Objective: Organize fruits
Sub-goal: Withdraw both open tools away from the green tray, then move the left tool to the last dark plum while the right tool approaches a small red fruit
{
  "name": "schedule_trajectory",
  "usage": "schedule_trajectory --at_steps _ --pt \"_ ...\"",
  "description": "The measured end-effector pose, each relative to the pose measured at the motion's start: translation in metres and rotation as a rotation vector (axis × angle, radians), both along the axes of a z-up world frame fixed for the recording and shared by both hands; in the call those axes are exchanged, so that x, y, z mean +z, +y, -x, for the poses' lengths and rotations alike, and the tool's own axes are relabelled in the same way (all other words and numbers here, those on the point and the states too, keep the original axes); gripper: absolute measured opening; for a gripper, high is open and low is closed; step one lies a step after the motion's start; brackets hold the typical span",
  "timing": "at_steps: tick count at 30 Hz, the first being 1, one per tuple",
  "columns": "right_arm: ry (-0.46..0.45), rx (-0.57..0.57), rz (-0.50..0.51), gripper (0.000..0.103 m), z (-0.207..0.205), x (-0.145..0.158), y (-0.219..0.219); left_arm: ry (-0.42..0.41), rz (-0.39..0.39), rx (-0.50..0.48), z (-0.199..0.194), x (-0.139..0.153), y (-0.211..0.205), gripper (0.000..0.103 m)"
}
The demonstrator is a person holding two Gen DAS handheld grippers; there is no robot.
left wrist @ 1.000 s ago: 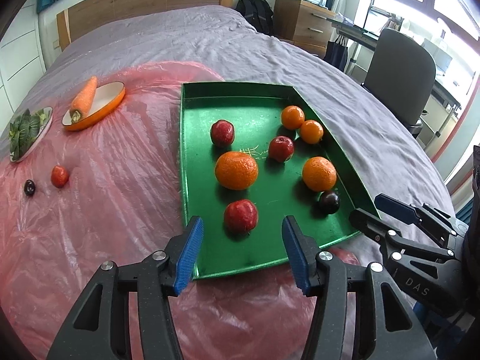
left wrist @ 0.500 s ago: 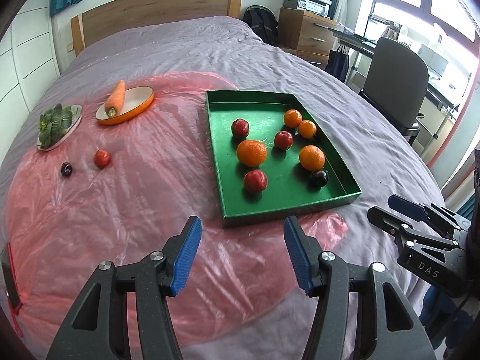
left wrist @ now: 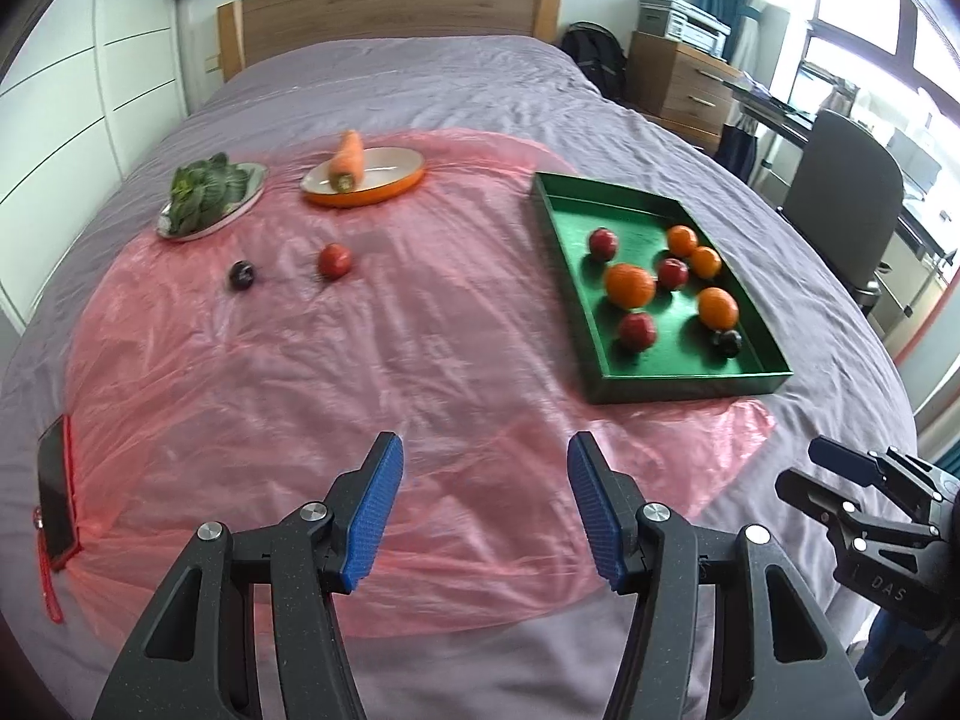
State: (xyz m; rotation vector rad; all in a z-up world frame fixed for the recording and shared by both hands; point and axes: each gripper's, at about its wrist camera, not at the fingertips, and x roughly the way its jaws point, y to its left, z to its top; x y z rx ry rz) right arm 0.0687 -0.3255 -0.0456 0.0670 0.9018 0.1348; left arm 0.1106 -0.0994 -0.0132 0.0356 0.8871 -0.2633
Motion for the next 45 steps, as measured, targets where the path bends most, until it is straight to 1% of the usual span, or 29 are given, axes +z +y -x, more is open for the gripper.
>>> schedule_trajectory --at_steps 5,14,19,22,26,31,39,45 --pt "0.022 0.064 -0.002 0.093 -0.006 -0.006 0.031 0.005 0.002 0.059 -0.004 -0.007 0.035 0.051" --pt "0.042 0.174 -0.004 0.093 -0.023 -0.012 0.083 0.014 0.01 0.142 -0.017 -0.018 0.079 0.051" --pt "0.046 0.24 -0.019 0.093 -0.037 -0.014 0.111 0.012 0.03 0.198 -0.031 -0.023 0.106 0.051" --pt "0.047 0.283 -0.014 0.093 -0.048 -0.015 0.13 0.008 0.04 0.234 -0.046 -0.025 0.124 0.051" --pt "0.033 0.332 -0.017 0.093 -0.07 -0.013 0.154 0.002 0.048 0.27 -0.069 -0.03 0.143 0.051" --pt "0.017 0.372 -0.016 0.093 -0.102 -0.013 0.177 0.002 0.054 0.286 -0.1 -0.037 0.158 0.051" --pt "-0.021 0.416 -0.017 0.093 -0.173 -0.018 0.208 -0.01 0.051 0.239 -0.163 -0.049 0.166 0.051" --pt "-0.043 0.414 -0.03 0.093 -0.226 -0.028 0.224 -0.021 0.053 0.223 -0.209 -0.058 0.176 0.051"
